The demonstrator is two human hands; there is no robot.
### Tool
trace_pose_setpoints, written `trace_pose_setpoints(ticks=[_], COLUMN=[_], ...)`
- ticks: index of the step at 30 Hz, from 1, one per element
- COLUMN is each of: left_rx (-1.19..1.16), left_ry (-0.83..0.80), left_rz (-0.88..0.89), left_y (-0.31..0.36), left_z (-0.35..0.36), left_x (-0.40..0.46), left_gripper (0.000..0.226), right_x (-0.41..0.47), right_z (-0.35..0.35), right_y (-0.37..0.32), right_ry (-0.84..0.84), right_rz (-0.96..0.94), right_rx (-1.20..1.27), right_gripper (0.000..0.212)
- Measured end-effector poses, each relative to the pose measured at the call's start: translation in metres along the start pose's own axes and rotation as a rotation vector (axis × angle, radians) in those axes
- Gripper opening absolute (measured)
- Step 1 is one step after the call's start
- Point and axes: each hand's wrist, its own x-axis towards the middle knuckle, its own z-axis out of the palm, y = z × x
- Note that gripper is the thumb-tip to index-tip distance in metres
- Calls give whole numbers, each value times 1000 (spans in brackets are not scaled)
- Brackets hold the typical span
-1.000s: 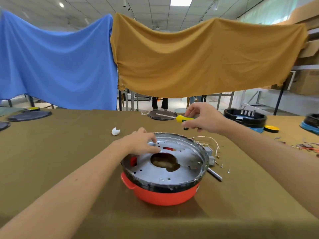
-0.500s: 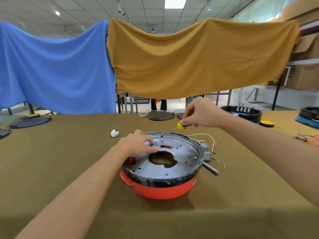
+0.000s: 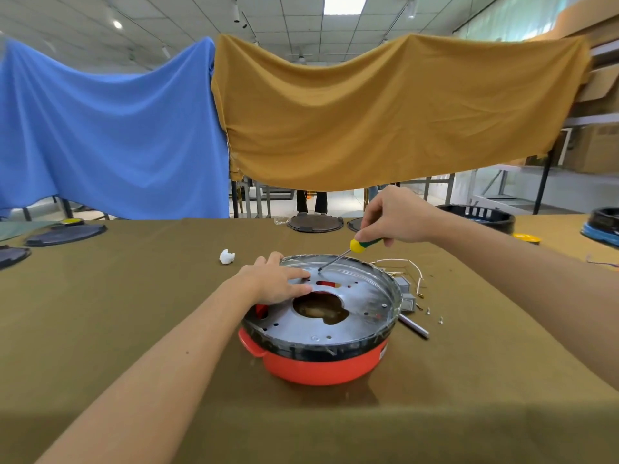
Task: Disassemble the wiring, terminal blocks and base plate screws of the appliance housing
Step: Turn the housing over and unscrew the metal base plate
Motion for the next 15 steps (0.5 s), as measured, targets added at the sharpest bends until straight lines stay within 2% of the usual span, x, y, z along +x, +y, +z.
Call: trace_pose_setpoints(ticks=[15], left_rx=[26], left_ry=[9], left_rz=[7], left_y=[-1], left_z=[2], left_x=[1], left_gripper=[55], right_x=[11], right_z=[-1], right_y=[-10], right_ry=[-45], right_rz=[39], right_rx=[-49], right_gripper=[16])
